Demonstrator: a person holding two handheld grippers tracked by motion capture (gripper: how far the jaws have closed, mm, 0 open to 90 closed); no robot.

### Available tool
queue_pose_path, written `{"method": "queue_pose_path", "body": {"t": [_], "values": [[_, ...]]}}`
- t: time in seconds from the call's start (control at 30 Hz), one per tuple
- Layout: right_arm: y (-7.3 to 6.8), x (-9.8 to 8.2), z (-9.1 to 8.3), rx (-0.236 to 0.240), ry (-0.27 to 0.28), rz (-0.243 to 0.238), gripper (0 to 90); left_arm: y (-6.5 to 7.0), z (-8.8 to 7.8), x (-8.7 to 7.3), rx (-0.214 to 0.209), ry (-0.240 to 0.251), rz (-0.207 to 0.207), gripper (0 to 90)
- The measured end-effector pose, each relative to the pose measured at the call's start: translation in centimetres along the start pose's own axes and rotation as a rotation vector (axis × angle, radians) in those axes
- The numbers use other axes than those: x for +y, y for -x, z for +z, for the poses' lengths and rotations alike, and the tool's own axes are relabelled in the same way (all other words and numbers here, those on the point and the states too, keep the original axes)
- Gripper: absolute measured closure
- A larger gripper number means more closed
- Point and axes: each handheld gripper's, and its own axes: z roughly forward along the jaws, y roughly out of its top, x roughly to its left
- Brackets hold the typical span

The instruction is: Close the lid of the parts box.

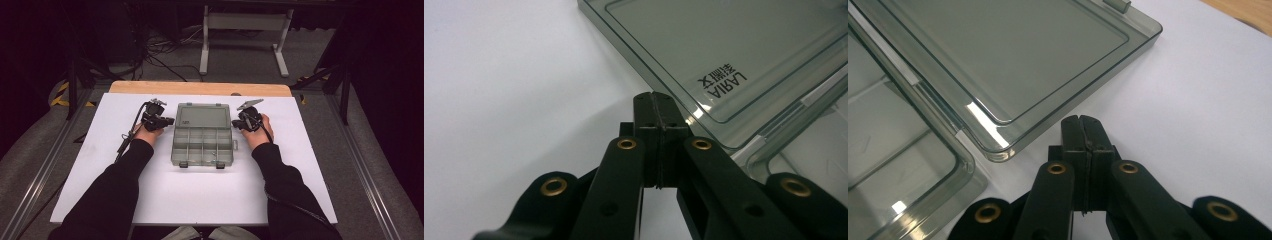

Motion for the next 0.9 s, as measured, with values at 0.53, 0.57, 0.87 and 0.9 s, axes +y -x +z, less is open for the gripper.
{"method": "queue_pose_path", "body": {"t": [0.53,0.57,0.87,0.9], "values": [[0.17,-0.04,0.39,0.019,0.003,0.004,90.0,0.09,0.8,-0.1,0.002,-0.023,0.003,89.7],[0.17,-0.04,0.39,0.019,0.003,0.004,90.0,0.09,0.8,-0.1,0.002,-0.023,0.003,89.7],[0.38,0.07,0.48,0.026,0.0,0.007,90.0,-0.03,0.91,0.33,0.003,-0.05,0.007,89.7],[0.38,0.07,0.48,0.026,0.0,0.007,90.0,-0.03,0.91,0.33,0.003,-0.05,0.007,89.7]]}}
